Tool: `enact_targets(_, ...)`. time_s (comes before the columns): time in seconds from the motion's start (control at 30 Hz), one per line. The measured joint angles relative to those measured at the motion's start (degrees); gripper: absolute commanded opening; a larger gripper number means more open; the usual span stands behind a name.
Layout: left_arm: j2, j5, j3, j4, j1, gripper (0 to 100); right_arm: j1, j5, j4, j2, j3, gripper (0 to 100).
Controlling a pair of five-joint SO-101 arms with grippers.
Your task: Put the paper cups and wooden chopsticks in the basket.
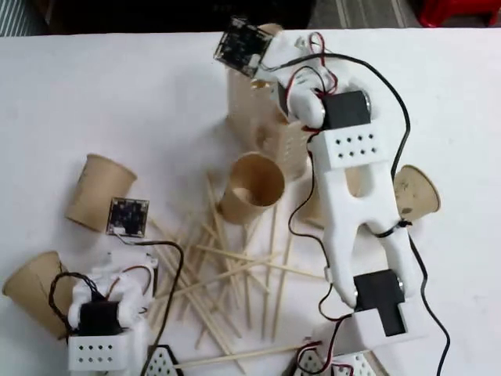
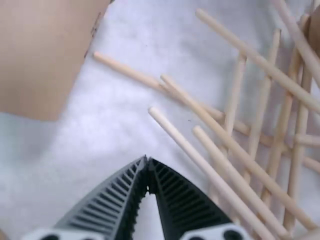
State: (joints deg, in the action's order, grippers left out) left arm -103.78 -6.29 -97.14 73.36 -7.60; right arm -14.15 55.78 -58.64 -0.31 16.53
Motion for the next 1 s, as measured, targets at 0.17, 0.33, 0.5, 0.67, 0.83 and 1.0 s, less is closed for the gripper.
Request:
enact_targets(0.17, 0.0, 0.0, 0.0, 0.0, 0.0, 2, 0.6, -7.6, 0.2, 0.1, 0.0, 20.4)
enact_targets(0.33, 0.0, 0.0, 0.0, 0.0, 0.0, 2, 0.4, -20.0, -0.2, 0.3, 1.7, 21.8)
enact_targets(0.5, 0.0, 0.0, 0.0, 0.0, 0.0, 2, -3.1, -28.3, -3.3, 2.6, 6.9, 21.9)
enact_targets(0.67, 0.0, 0.0, 0.0, 0.0, 0.0, 2, -7.3, -30.2, -3.4, 8.7, 11.3, 21.9)
enact_targets(0.83, 0.0, 0.0, 0.0, 0.0, 0.0, 2, -9.0, -30.3, -3.4, 16.1, 16.0, 21.9)
enact_targets(1.0, 0.0, 0.0, 0.0, 0.0, 0.0, 2, -9.4, -30.3, -3.7, 21.6, 20.3, 21.9)
